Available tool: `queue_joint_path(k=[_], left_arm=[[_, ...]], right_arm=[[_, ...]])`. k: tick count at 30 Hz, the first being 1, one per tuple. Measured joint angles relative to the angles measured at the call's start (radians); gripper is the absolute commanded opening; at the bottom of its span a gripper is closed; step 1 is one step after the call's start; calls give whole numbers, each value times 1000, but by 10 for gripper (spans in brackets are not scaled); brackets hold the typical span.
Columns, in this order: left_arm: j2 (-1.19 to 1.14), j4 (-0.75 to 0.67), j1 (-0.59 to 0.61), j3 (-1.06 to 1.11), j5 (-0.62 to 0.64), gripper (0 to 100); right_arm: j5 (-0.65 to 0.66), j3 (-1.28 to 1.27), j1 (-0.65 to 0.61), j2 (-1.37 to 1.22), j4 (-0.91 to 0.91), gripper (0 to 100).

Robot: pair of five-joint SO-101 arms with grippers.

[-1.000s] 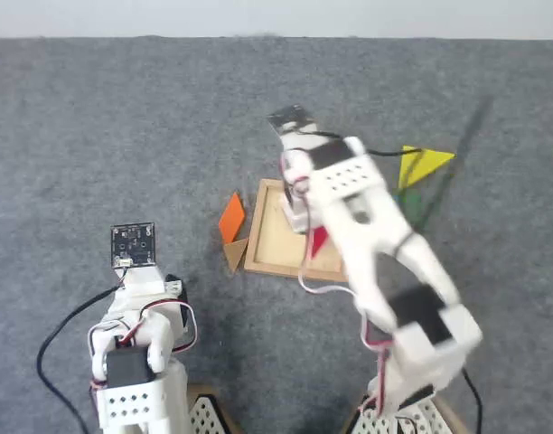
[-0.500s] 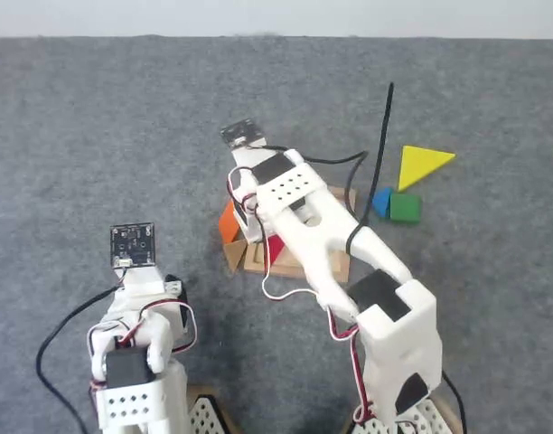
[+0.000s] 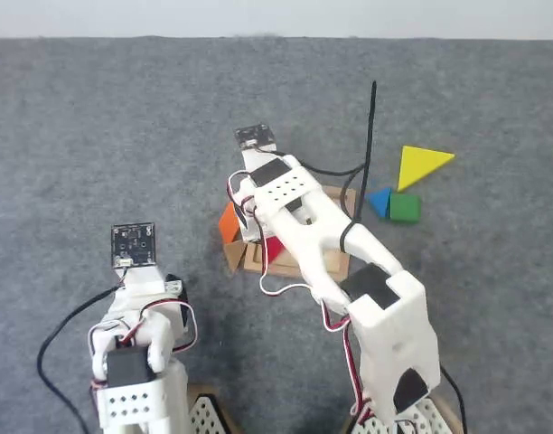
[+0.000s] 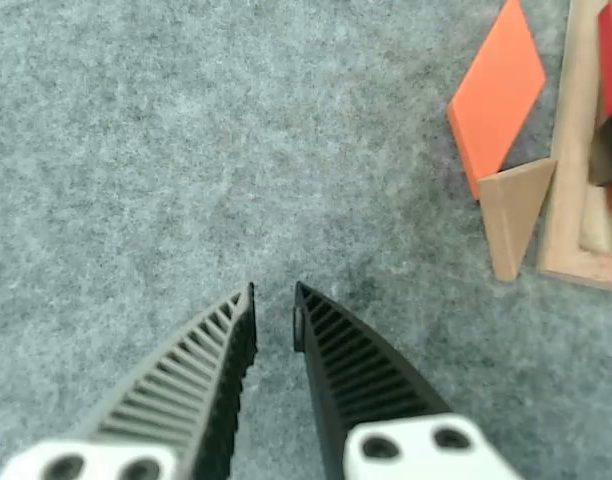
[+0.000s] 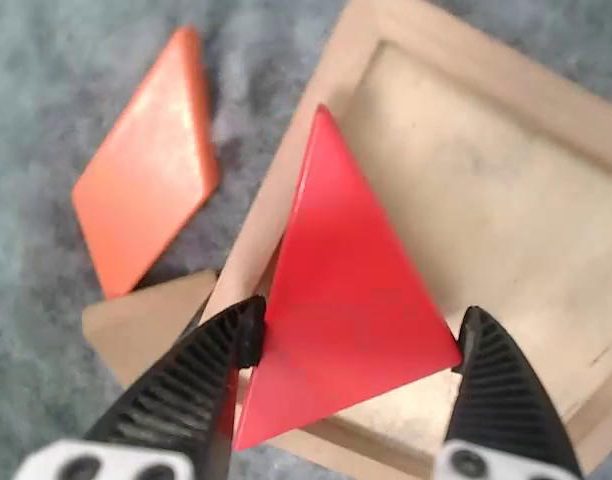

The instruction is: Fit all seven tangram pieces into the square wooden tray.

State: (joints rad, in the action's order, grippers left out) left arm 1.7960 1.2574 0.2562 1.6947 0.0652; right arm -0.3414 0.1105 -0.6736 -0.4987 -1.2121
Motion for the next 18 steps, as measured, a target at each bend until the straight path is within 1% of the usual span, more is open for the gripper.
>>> queue_joint_path(k=[2,7,12,18], left_arm=[[0,0,0,0,0,57],[0,0,0,0,0,57],[0,0,0,0,0,57],[0,0,0,0,0,57]], right_arm=[[-25,0,2,-3,3,224],[-40,25,5,-5,15,235],[-40,32,2,-5,55,369],[-40,32,3,-5,57,365]])
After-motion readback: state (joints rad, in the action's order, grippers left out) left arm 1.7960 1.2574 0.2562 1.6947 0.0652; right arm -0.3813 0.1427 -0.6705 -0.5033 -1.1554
